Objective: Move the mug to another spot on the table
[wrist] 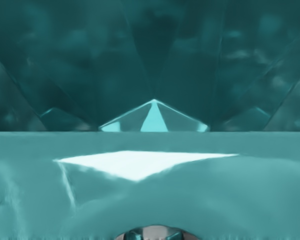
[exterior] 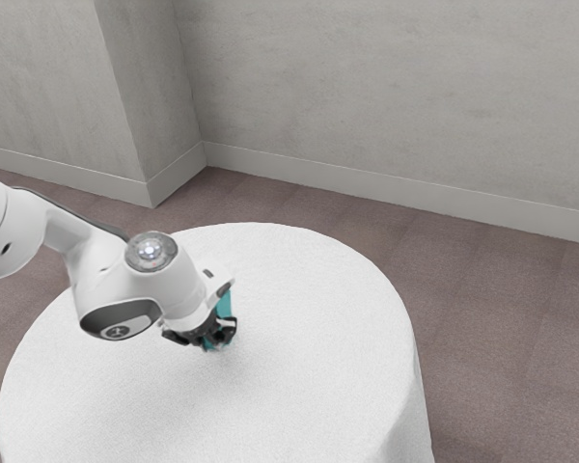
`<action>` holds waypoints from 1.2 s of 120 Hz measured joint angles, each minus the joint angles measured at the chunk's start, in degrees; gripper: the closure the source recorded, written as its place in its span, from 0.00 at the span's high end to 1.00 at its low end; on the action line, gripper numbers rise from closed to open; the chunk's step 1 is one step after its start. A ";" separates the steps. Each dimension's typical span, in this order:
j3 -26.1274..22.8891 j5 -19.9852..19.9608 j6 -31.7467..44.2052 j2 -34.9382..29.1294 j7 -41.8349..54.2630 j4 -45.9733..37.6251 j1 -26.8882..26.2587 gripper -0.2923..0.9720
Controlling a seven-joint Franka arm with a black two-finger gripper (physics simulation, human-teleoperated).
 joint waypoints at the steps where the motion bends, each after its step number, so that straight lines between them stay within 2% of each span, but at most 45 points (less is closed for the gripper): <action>1: 0.01 -0.01 0.01 0.06 -0.06 0.03 -0.04 0.21; 19: 0.30 -0.09 0.14 0.51 -0.89 0.17 -0.21 0.29; 43: 0.64 0.25 0.16 0.15 -1.30 0.17 -0.06 0.55; 63: 0.59 0.32 -0.11 -1.09 -1.53 -0.60 -0.61 0.67; 88: 0.58 0.39 -0.30 -3.00 -1.87 -3.08 -1.43 0.73; 128: -1.03 0.56 -3.35 -16.56 -1.65 -7.28 -0.82 0.76; 140: -1.17 -0.02 -4.81 -18.23 -0.19 -6.91 -0.62 0.76; 144: -1.06 -1.28 -5.17 -18.17 0.75 -6.51 -0.55 0.76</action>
